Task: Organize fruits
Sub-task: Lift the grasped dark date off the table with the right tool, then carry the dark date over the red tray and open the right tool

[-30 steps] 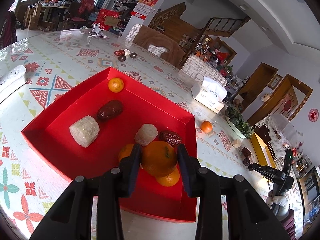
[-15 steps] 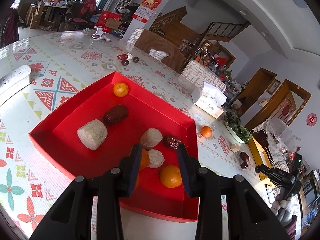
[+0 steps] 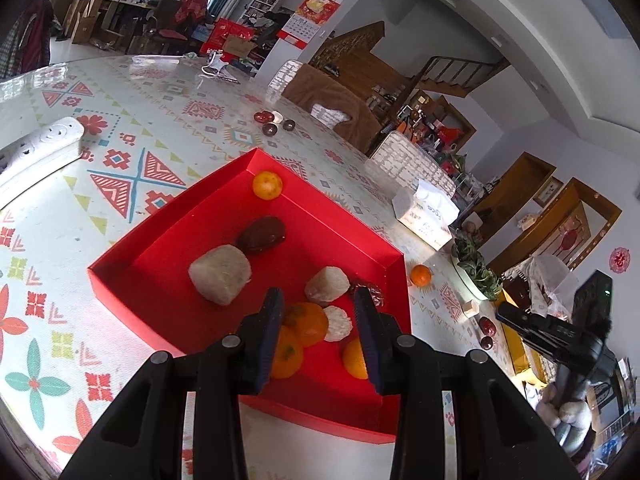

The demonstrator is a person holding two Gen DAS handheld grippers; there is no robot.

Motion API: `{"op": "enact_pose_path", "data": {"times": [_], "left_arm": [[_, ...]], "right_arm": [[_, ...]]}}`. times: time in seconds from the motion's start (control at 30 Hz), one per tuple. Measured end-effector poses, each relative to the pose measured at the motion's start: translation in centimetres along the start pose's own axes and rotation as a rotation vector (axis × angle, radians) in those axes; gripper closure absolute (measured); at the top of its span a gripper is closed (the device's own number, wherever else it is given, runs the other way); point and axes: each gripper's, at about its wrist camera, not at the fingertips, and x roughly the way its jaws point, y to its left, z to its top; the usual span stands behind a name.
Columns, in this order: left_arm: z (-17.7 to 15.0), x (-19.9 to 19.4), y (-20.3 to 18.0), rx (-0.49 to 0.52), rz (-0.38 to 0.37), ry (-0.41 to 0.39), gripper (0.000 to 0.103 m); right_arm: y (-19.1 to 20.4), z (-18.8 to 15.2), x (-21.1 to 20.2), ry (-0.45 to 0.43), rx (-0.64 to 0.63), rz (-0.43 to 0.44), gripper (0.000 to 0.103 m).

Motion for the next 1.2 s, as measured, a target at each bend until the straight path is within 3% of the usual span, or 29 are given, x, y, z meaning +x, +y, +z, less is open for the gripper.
{"op": "enact_pose_path", "data": {"times": [0.07,0.13,0.27,0.37,0.4,0.43,0.67,0.77,0.9,1.2], "left_arm": [[0.1,-0.2,0.4,0.003,-0.004,0.001,0.068],[0.2,-0.2,0.9,-0.001,-0.006,0.001,0.068],[0.1,0.2,1.1,-0.005,-0.019,0.01,0.067],[-0.1,0.4,1.0,0.003,-0.024,0.022,0.067],[-0.1,0.3,1.0,0.006,-0.022,0.02,0.066],[-0.1,0.2,1.0,0.008,-0.018,0.017,0.066],[0.2,0.1,1.6,-0.003,-0.01,0.003,0.06],[0.1,0.2,1.7,-0.002,-0.015,0.008,0.059],[0.1,0.2,1.5,-0.001,-0.015,0.006,0.054],[0.1,0.0,2.4,-0.021,-0.014,0.01,0.054]], "right_arm": [[0.4,0.0,1.2,0.019,-0.043,-0.05,0.086],[0.0,-0.8,2.6,0.078,-0.069,-0.104,0.077],[-0.5,-3.0,3.9,0.132,-0.074,-0.1,0.074],[0.1,-4.3,5.4,0.171,-0.102,-0.111,0.066],[0.3,-4.5,5.7,0.167,-0.116,-0.139,0.058],[0.6,-4.7,5.9,0.163,-0.131,-0.164,0.057],[-0.5,-5.5,5.5,0.154,-0.094,-0.18,0.058],[-0.5,-5.8,5.3,0.146,-0.094,-0.201,0.074],[0.0,-5.4,4.7,0.125,-0.087,-0.188,0.075],[6.6,-2.8,6.1,0.12,-0.14,0.006,0.075]]}}
